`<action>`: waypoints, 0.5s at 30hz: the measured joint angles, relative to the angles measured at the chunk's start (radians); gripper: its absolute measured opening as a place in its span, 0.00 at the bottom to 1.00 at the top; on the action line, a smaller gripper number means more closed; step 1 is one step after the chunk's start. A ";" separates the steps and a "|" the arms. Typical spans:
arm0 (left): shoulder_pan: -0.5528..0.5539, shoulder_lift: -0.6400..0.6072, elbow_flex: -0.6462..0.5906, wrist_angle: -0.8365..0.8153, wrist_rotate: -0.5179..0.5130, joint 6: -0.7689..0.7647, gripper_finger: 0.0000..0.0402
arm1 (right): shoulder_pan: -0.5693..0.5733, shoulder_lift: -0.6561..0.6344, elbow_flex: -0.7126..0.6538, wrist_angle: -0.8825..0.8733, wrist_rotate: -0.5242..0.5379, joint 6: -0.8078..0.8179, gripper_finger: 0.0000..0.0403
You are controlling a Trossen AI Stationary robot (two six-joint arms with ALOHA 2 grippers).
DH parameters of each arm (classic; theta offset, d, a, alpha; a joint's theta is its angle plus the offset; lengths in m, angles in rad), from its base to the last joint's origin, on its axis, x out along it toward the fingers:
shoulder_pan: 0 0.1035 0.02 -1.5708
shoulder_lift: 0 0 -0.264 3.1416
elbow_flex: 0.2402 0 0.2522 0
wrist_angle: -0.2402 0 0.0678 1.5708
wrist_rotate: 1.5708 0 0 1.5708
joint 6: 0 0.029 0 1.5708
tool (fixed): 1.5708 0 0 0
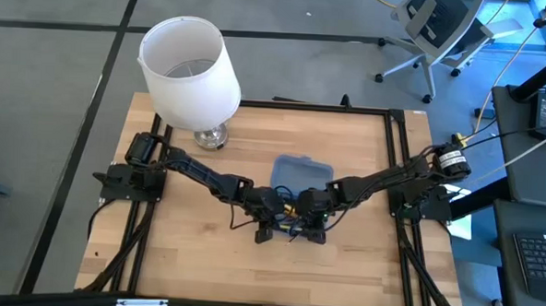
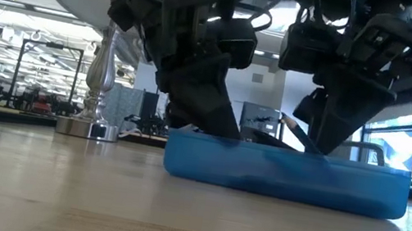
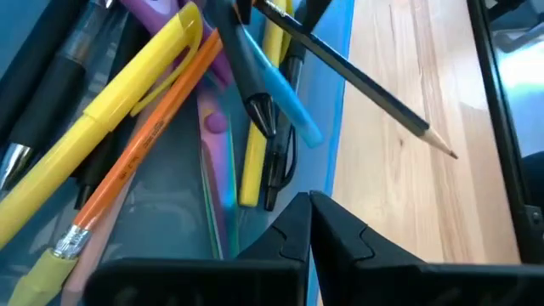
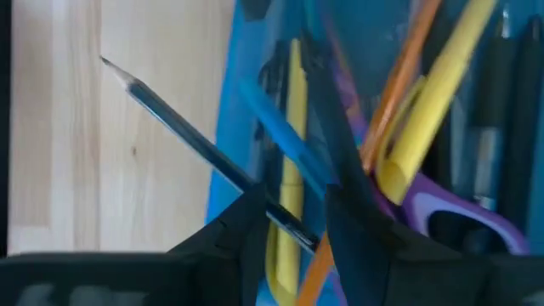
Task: Pick & place school supplies into a supply box
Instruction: Move the blue supply box to the center of the table
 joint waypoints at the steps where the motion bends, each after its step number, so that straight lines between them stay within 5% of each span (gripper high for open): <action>1: 0.000 0.000 0.000 0.001 0.001 -0.007 0.01 | -0.005 0.000 0.000 -0.003 -0.001 -0.007 0.31; 15: 0.002 -0.001 0.000 0.015 0.000 -0.019 0.00 | 0.006 -0.008 0.011 0.005 0.025 -0.274 0.31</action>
